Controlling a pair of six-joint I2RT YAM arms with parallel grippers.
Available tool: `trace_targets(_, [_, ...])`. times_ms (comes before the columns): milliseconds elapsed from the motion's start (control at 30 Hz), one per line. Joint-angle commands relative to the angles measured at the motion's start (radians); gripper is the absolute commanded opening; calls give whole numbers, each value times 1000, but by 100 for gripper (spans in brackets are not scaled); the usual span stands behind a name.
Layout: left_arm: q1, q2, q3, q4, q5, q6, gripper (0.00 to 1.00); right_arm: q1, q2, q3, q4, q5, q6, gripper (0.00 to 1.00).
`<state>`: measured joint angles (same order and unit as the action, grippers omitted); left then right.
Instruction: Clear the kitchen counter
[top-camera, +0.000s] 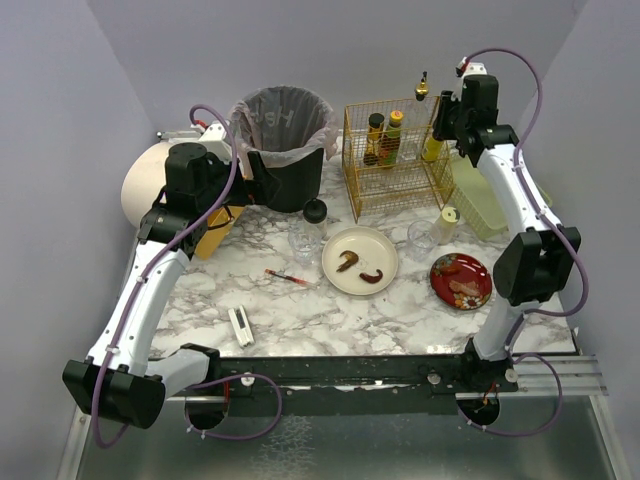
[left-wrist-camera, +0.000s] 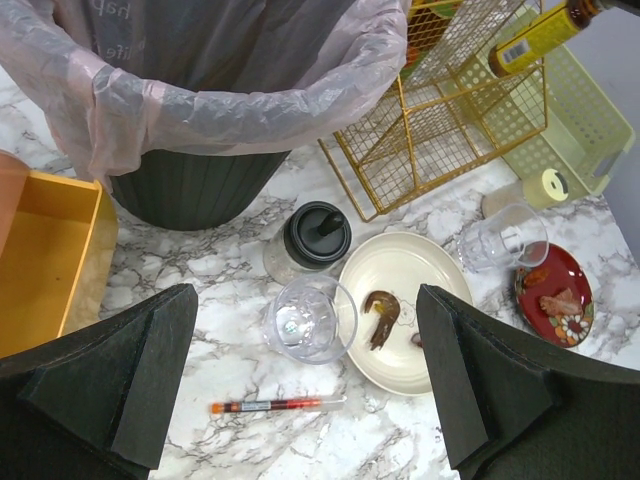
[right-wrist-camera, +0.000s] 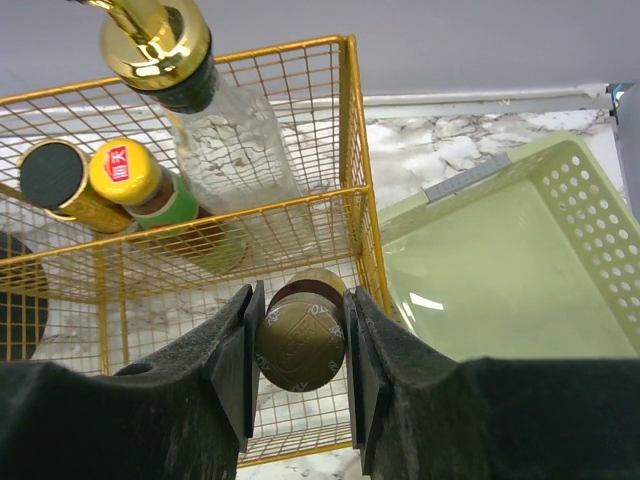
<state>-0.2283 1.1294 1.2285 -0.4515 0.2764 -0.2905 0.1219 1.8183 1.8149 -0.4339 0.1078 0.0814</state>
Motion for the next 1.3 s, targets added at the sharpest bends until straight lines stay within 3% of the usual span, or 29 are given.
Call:
trace_targets(0, [7, -29, 6, 8, 58, 22, 99, -10, 22, 40, 97, -24, -38, 0])
trace_targets(433, [7, -34, -17, 10, 61, 22, 99, -10, 85, -50, 143, -43, -72, 0])
trace_targets(867, [6, -30, -15, 17, 70, 10, 99, -10, 173, -17, 93, -61, -72, 2])
trace_targets(1133, [7, -22, -22, 30, 71, 1, 99, -10, 200, -13, 68, -54, -72, 23])
trace_targets(1267, [7, -22, -36, 42, 75, -2, 99, -10, 199, -19, 72, -54, -72, 40])
